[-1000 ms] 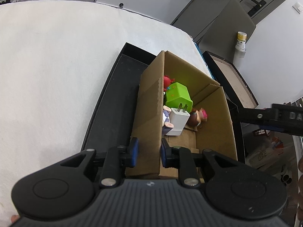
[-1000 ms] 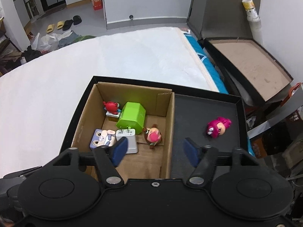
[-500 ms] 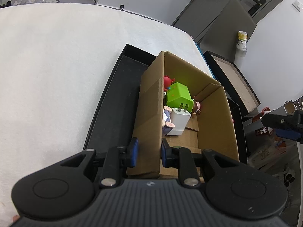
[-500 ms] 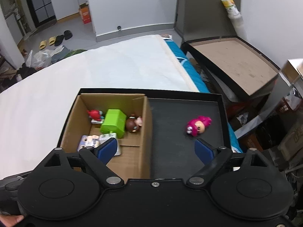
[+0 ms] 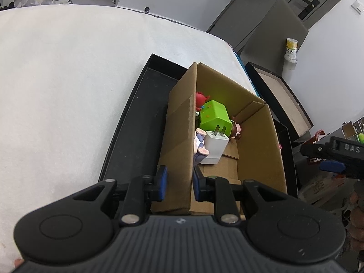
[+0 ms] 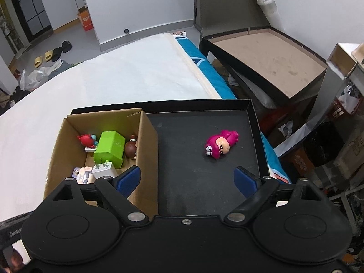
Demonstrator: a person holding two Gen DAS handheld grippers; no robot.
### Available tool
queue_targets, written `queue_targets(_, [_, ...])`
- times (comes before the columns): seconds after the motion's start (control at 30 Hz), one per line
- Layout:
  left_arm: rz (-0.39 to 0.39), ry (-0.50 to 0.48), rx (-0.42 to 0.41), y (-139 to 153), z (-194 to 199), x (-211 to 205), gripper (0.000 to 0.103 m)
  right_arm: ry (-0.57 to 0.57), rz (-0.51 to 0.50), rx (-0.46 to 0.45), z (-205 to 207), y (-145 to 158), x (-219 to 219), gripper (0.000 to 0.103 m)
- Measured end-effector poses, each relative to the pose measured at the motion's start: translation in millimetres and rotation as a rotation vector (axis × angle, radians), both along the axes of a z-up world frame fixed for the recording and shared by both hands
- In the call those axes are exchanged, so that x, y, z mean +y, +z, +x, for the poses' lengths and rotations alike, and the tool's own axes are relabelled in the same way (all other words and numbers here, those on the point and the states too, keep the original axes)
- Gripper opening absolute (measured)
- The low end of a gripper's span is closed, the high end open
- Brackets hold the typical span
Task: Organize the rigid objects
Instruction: 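Move the right gripper back over the tray to the pink-haired doll, then grasp the pink-haired doll with the right gripper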
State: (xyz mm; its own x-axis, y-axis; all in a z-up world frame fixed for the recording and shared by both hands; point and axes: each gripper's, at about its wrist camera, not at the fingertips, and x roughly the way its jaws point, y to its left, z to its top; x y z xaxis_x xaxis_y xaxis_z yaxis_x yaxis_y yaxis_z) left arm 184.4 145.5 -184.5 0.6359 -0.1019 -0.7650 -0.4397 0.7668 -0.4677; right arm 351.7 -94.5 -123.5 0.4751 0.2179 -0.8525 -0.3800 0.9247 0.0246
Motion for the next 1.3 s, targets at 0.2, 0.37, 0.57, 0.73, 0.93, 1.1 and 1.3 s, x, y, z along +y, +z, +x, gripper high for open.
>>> queue_targets(0.2, [0.002, 0.004, -0.001, 0.0, 0.6, 0.4, 0.021, -0.004, -0.009, 0.035, 13.5, -17.4, 5.0, 0.082])
queue_targets(0.37, [0.002, 0.005, -0.001, -0.1, 0.7, 1.2, 0.021, -0.019, -0.025, 0.035, 25.2, -26.9, 6.0, 0.079])
queue_targets(0.57, [-0.006, 0.005, 0.001, 0.0, 1.4, 3.3, 0.021, -0.038, -0.051, 0.030, 45.7, -40.0, 3.7, 0.071])
queue_targets(0.73, [0.002, 0.003, 0.000, -0.1, 1.8, 1.1, 0.021, -0.013, -0.073, 0.026, 60.5, -53.2, 2.1, 0.071])
queue_targets(0.93, [-0.017, 0.012, 0.003, -1.3, 2.2, 4.0, 0.021, -0.004, -0.128, 0.027, 72.0, -73.8, 3.7, 0.072])
queue_targets(1.1, [-0.017, 0.015, 0.004, -2.2, 2.6, 4.6, 0.021, -0.032, -0.143, 0.032, 79.8, -90.3, 4.7, 0.073])
queue_targets(1.3, [-0.003, 0.009, 0.005, -2.0, 3.5, 1.2, 0.021, -0.065, -0.137, 0.021, 82.5, -97.0, 5.4, 0.040])
